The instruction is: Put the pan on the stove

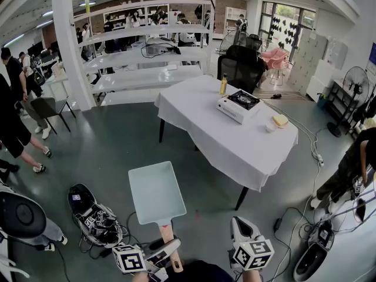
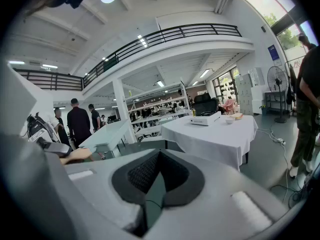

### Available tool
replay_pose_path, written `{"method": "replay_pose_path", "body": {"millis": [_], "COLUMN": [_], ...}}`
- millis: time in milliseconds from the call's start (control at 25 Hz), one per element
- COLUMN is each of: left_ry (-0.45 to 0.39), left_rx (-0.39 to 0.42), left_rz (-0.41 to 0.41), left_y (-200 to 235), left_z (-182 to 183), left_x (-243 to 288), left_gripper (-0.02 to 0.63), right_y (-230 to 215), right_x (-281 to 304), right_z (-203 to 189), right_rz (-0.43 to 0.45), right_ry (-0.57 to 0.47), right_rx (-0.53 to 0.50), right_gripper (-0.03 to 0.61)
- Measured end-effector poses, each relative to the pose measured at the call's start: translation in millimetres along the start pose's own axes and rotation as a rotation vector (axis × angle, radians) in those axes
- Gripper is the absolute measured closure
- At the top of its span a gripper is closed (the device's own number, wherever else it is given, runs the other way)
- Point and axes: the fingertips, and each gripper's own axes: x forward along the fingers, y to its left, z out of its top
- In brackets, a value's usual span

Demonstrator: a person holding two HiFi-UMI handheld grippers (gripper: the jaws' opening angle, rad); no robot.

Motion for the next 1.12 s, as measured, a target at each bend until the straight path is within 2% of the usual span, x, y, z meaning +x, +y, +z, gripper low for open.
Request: {"method": "replay_pose_path", "body": {"millis": [440, 680, 800, 960, 1120], "left_ry": [0.01, 0.03, 0.042, 0.064, 0.05], "left_rx": [-0.006, -0.035, -0.024, -0.013, -0.023], "left_rz": [-0.013, -0.031, -0.06, -0.057, -0.051], "left_y": [5.9, 13.1, 14.5, 17.9, 20.3], "left_z": [8.7, 21.2, 27.9, 36.7, 42.0], "left_x": [-13.1, -13.0, -15.9, -20.4, -22.3], "left_gripper": [0.433, 0.433, 0.433, 0.433, 0.433], "right_y": [21.0, 39.2, 45.9, 54.9, 58.9], "right_x": [6.9, 14.2, 17.7, 22.7, 30.7], "right_z": [-1.9, -2.9, -4.7, -1.4, -1.3], "right_rz": [-0.012, -0.01, -0.013, -0.013, -0.005], "right_ry": [-0.021, -0.038, -0.047, -0.054, -0.055], "right_rx": [0.016, 0.02, 0.011, 0.002, 0.001], "right_gripper": [0.578, 0.578, 0.578, 0.578, 0.578]}}
